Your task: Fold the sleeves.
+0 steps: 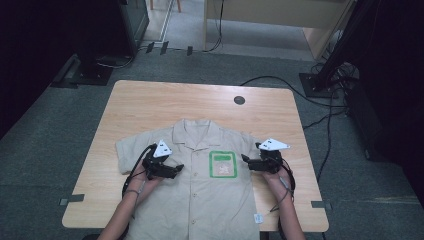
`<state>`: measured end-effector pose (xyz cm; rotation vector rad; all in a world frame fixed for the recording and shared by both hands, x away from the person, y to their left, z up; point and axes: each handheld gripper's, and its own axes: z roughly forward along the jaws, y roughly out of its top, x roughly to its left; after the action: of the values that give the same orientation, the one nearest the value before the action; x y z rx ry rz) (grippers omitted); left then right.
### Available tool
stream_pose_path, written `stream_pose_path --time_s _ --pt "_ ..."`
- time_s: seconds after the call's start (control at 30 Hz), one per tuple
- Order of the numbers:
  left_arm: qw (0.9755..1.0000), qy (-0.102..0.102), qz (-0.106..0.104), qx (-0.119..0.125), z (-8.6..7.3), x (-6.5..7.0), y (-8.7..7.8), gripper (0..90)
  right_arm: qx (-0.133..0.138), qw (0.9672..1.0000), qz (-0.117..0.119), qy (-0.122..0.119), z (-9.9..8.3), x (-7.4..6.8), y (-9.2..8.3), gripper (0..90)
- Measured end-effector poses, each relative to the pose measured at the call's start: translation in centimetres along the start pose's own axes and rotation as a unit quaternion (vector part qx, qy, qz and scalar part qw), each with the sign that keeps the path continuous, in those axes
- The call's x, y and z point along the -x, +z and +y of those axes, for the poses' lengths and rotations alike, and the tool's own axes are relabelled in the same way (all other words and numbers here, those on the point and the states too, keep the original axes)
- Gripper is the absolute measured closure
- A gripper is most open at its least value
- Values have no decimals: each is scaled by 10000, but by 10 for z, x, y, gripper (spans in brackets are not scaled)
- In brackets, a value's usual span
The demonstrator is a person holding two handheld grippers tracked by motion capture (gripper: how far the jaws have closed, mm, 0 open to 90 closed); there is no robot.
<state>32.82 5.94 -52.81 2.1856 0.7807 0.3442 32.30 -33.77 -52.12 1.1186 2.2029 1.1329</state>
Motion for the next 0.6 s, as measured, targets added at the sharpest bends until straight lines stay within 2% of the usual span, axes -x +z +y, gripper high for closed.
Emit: stream_pose_path --time_s 0.6 --pt "10000 -1 0 3 0 0 0 194 108 9998 -129 91 -4 11 -5 220"
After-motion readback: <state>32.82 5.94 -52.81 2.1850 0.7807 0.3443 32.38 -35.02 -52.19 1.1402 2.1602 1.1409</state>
